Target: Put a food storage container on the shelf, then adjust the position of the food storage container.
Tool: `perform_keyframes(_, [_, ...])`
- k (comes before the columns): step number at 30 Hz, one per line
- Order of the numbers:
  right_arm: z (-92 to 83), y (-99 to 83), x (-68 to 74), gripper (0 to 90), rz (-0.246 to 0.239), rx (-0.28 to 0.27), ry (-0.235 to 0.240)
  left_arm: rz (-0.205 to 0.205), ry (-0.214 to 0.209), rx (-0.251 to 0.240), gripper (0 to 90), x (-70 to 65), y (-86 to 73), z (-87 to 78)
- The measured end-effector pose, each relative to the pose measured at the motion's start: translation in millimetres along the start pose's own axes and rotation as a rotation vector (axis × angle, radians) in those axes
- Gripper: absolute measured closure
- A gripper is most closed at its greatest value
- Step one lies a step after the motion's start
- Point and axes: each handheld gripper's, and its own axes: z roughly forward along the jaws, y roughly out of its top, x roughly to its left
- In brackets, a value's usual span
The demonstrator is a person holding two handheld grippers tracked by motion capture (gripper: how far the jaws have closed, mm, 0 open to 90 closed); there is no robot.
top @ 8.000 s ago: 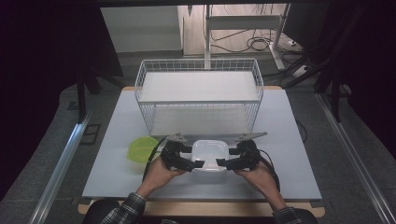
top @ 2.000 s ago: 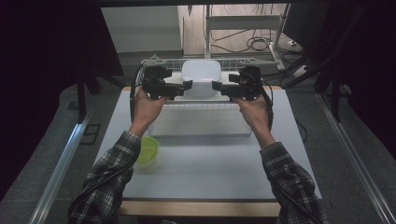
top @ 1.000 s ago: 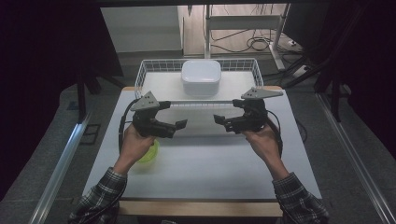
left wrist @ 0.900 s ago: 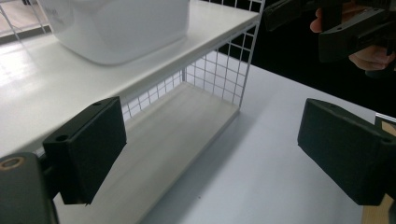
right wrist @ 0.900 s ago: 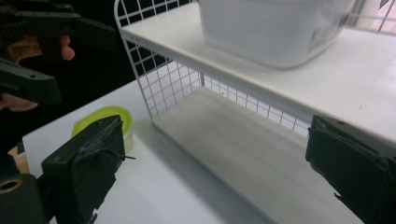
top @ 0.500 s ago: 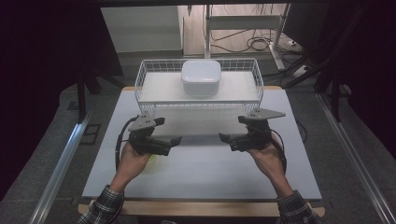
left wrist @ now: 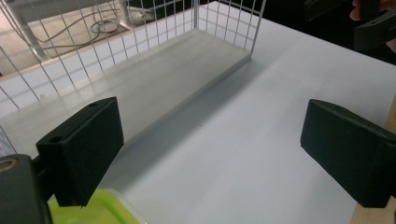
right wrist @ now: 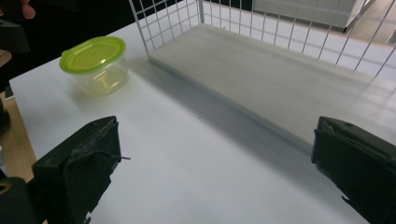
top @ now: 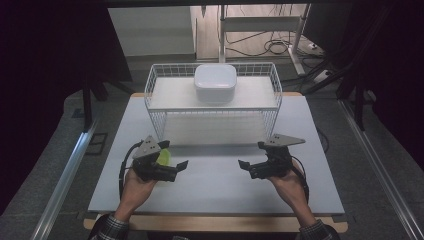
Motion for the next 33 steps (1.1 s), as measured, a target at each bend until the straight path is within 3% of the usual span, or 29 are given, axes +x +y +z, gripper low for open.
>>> perform_keyframes(7, [-0.7, -22.6, 1.6, 2.6, 0.011, 0.014, -0.027, -0.029, 0.013, 0.011, 5.3, -2.9, -21.0, 0.6])
perform_keyframes(15, [2.4, -43.7, 6.2, 2.8, 0.008, 0.06, -0.055, -0.022, 0.025, 0.075, 4.3, -4.9, -43.8, 9.5])
perform_keyframes(21, [5.1, -52.7, 4.7, 2.8, -0.006, 0.091, -0.078, -0.008, 0.038, 0.093, 3.9, -5.6, -42.6, 10.7])
perform_keyframes(27, [4.9, -54.3, -1.0, 2.8, 0.01, 0.083, -0.089, -0.041, 0.029, 0.087, 5.3, 4.5, -41.2, 4.4])
perform_keyframes(30, [5.2, -56.0, -3.3, 2.9, 0.019, 0.08, -0.091, -0.046, 0.065, 0.077, 10.1, 10.5, -41.6, -1.2])
perform_keyframes(32, [5.4, -56.9, -5.0, 3.0, 0.021, 0.078, -0.094, -0.039, 0.1, 0.07, 20.8, 14.6, -41.2, -6.1])
perform_keyframes(33, [5.4, -56.9, -5.0, 3.0, 0.021, 0.078, -0.094, -0.046, 0.11, 0.066, 20.8, 17.3, -41.1, -8.6])
